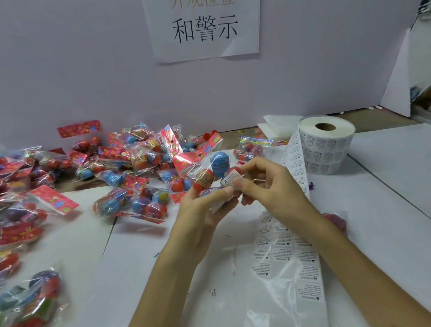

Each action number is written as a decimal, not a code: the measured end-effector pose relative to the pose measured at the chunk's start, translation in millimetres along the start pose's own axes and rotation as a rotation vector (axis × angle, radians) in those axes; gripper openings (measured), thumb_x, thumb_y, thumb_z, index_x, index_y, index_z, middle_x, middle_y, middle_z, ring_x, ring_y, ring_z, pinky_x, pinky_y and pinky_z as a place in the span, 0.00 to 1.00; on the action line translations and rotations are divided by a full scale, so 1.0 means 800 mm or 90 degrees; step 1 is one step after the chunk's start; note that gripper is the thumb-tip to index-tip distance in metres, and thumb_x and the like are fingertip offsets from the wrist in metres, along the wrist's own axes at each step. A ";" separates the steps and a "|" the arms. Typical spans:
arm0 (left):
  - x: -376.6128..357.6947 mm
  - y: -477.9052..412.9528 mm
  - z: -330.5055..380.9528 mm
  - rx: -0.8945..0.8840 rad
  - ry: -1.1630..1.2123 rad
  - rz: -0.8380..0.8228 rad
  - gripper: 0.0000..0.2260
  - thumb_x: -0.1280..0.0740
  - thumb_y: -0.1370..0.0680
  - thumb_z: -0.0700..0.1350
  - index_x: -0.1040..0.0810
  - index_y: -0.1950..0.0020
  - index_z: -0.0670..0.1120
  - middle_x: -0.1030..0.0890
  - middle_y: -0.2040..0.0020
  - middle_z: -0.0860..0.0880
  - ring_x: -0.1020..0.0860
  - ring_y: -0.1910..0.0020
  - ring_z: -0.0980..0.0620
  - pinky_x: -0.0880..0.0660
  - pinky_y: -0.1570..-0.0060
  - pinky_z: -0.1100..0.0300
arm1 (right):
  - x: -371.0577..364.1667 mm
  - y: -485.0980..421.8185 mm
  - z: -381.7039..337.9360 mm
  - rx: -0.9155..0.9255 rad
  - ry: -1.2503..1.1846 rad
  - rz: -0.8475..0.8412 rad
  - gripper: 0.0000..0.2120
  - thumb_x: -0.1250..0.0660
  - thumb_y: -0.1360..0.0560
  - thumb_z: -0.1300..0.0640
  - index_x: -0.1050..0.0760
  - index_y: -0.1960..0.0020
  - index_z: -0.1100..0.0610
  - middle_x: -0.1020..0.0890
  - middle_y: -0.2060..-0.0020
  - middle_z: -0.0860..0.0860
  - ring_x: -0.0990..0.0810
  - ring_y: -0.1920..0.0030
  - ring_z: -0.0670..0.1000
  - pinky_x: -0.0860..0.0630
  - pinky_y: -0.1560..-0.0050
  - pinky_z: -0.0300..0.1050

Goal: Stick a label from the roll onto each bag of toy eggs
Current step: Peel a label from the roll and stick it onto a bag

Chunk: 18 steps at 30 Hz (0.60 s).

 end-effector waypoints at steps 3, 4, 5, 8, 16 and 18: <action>0.000 0.000 0.002 -0.003 0.022 0.006 0.22 0.28 0.26 0.39 0.23 0.32 0.39 0.14 0.43 0.41 0.15 0.44 0.45 0.18 0.49 0.58 | -0.002 0.000 0.000 0.002 -0.002 -0.017 0.05 0.29 0.21 0.59 0.21 0.45 0.57 0.16 0.58 0.54 0.16 0.63 0.53 0.20 0.58 0.43; 0.000 0.000 0.004 -0.007 0.020 0.012 0.23 0.27 0.27 0.41 0.23 0.32 0.40 0.14 0.43 0.42 0.15 0.45 0.45 0.18 0.50 0.58 | -0.002 0.000 0.000 0.002 0.003 -0.020 0.05 0.30 0.21 0.59 0.21 0.45 0.57 0.16 0.59 0.53 0.16 0.63 0.54 0.20 0.58 0.44; 0.000 -0.001 0.004 -0.010 0.018 0.019 0.23 0.27 0.27 0.42 0.22 0.32 0.40 0.14 0.43 0.42 0.14 0.45 0.45 0.18 0.51 0.59 | -0.002 0.000 0.000 0.002 0.009 -0.023 0.05 0.30 0.21 0.60 0.21 0.45 0.57 0.16 0.59 0.52 0.16 0.63 0.54 0.19 0.58 0.44; 0.002 -0.001 0.003 -0.001 0.033 0.032 0.19 0.27 0.27 0.44 0.20 0.36 0.42 0.13 0.45 0.43 0.14 0.47 0.46 0.18 0.54 0.60 | -0.004 -0.001 0.001 -0.009 0.007 -0.031 0.04 0.31 0.20 0.61 0.21 0.45 0.58 0.16 0.60 0.53 0.17 0.63 0.55 0.18 0.57 0.47; 0.003 -0.003 -0.002 0.020 0.004 0.047 0.17 0.28 0.27 0.43 0.19 0.39 0.41 0.13 0.49 0.43 0.13 0.51 0.46 0.18 0.57 0.60 | -0.002 0.001 0.005 -0.034 0.035 0.011 0.08 0.28 0.22 0.50 0.20 0.51 0.55 0.15 0.65 0.51 0.16 0.66 0.51 0.19 0.60 0.46; 0.002 -0.003 -0.004 0.023 -0.019 0.041 0.16 0.28 0.26 0.42 0.19 0.39 0.41 0.13 0.49 0.42 0.13 0.51 0.46 0.18 0.56 0.59 | 0.001 0.002 0.007 -0.042 0.099 0.044 0.12 0.26 0.26 0.45 0.21 0.54 0.53 0.15 0.65 0.50 0.15 0.67 0.49 0.18 0.60 0.47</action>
Point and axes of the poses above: each hand's wrist, its own y-axis away from the middle knuckle, its own x-axis out of the back of the hand, z = x × y, the point moved 5 cm from there along -y, towards the middle knuckle
